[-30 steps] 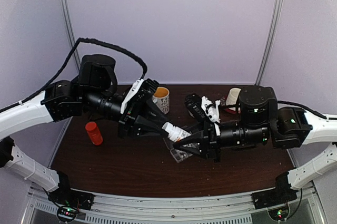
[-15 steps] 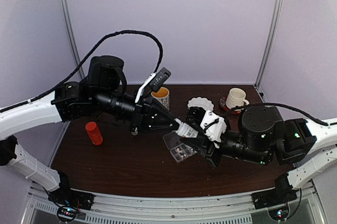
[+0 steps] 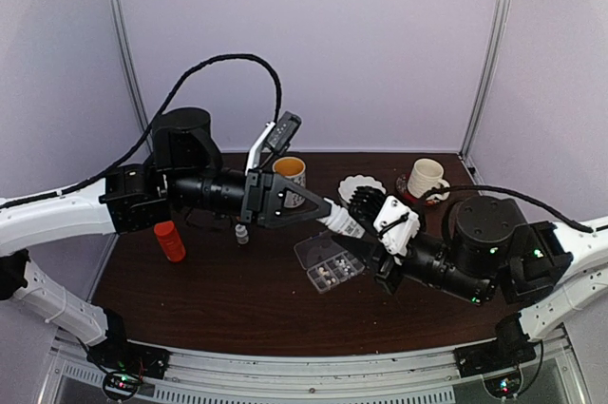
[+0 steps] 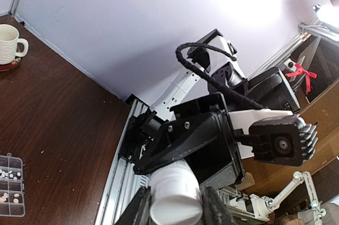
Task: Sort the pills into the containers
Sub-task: Close the lid of the pill bottle.
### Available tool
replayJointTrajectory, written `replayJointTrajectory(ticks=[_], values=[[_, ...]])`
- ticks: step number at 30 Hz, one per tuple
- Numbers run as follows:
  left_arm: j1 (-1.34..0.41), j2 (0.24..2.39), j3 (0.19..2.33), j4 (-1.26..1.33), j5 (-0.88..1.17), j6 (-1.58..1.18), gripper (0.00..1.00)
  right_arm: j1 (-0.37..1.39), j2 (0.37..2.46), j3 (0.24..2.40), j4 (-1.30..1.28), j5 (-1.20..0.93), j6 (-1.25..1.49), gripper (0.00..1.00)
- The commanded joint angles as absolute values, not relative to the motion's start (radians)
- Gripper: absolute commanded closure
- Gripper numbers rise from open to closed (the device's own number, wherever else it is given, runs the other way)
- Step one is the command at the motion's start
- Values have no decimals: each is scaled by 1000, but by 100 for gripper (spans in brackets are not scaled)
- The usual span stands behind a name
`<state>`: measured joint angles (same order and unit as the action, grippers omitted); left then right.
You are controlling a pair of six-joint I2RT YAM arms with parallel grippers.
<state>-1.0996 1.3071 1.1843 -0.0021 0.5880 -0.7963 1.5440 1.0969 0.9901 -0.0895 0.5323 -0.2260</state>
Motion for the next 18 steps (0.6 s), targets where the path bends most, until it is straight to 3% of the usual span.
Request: replayJointTrajectory(ticks=[1, 13, 18], values=[[-1122, 1314, 1182, 23, 675, -856, 85, 1555, 1078, 999, -16, 520, -283, 100], [-1127, 1349, 1258, -218, 609, -804, 85, 1586, 1204, 1068, -119, 657, -354, 100], [-1142, 1352, 1241, -143, 609, -817, 85, 1524, 1135, 1023, -17, 480, -219, 100]])
